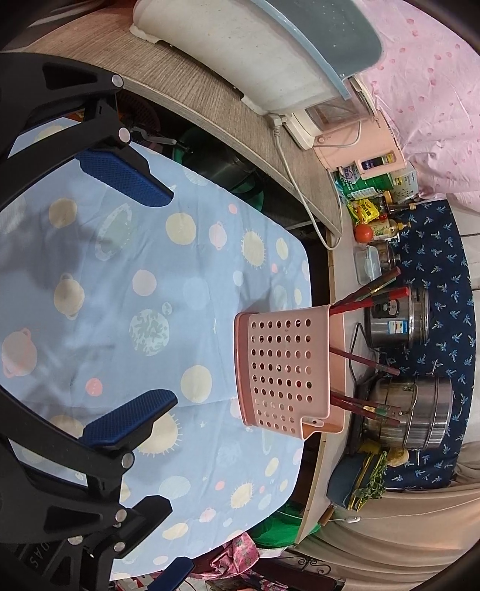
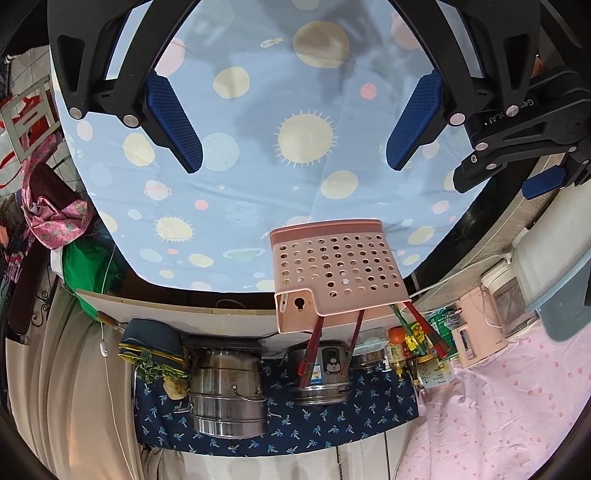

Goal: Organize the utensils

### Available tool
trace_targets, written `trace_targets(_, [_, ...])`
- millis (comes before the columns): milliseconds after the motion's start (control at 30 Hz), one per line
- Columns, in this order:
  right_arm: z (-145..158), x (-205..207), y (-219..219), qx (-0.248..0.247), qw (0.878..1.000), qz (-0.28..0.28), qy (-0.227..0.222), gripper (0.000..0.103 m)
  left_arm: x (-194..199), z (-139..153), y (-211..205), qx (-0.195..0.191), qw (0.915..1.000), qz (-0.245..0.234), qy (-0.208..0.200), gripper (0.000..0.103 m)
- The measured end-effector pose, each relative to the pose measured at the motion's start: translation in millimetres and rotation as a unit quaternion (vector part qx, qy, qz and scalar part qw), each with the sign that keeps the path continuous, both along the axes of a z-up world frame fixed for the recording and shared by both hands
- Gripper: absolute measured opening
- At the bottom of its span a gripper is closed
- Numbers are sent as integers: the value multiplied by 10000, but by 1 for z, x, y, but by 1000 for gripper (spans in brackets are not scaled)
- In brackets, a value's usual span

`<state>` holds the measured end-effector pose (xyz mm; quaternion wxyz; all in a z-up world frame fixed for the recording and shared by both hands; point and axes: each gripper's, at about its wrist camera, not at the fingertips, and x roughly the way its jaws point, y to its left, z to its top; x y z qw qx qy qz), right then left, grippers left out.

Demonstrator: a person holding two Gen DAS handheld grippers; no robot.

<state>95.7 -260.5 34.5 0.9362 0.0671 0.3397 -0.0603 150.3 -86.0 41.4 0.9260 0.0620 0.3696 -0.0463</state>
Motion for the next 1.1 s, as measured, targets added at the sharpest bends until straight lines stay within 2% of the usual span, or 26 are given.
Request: trace_targets(1100, [0, 24, -5, 20, 9999, -10, 119, 96, 20, 3, -3, 24, 10000, 67, -5, 95])
